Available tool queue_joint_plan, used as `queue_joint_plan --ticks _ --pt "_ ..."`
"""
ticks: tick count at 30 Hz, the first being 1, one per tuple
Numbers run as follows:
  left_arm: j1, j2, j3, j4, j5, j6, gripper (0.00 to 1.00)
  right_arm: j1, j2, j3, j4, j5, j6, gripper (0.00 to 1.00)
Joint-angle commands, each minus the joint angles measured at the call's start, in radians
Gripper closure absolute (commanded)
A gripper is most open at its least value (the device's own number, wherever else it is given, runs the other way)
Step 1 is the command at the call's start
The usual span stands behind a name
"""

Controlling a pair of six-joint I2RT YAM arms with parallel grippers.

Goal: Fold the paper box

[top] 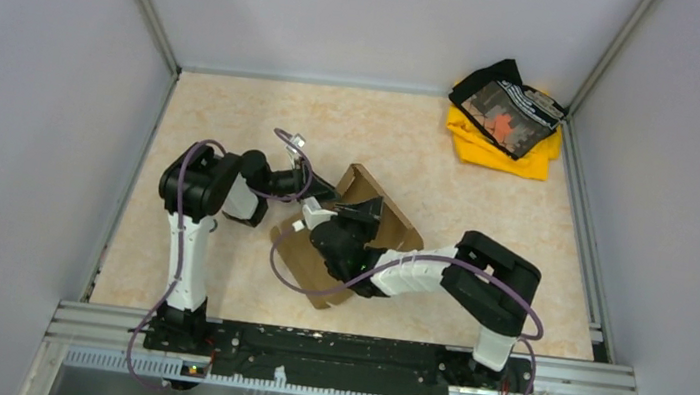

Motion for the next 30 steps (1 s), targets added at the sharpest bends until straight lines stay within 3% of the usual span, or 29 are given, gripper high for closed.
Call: queue_joint_plan --ticks 1,4,9,11,13,15,18,24,30 --pt "-0.008 -0.031 0.001 0.016 0.01 0.011 0.38 0.001 -0.095 0.082 -0.092 -0.049 0.127 0.76" --pt "-0.008 -0.039 -0.003 0.015 0.007 0.011 0.37 -0.005 -0.143 0.121 -0.181 -0.075 0.216 0.56" --pt "-0.007 -0.048 -0.004 0.013 0.008 0.009 0.37 -0.02 -0.248 0.259 -0.504 -0.194 0.527 0.48" --pt "-0.008 -0.05 -0.002 0.008 0.008 0.007 0.37 -0.069 -0.27 0.356 -0.736 -0.352 0.757 0.64" --pt "-0.008 -0.054 0.0 -0.001 0.008 0.009 0.37 -0.155 -0.287 0.408 -0.884 -0.536 0.96 0.68" --pt "-0.006 -0.072 0.002 -0.045 0.006 0.033 0.37 -0.247 -0.312 0.394 -0.922 -0.744 1.089 0.7" --pt "-0.005 -0.132 0.015 -0.223 -0.041 0.122 0.37 -0.321 -0.335 0.326 -0.886 -0.954 1.121 0.69" --pt "-0.005 -0.308 0.077 -0.64 -0.213 0.273 0.35 -0.325 -0.229 0.344 -0.927 -0.93 1.069 0.66" --pt "-0.004 -0.485 0.137 -0.981 -0.406 0.366 0.32 -0.327 -0.192 0.361 -0.905 -1.019 0.981 0.6"
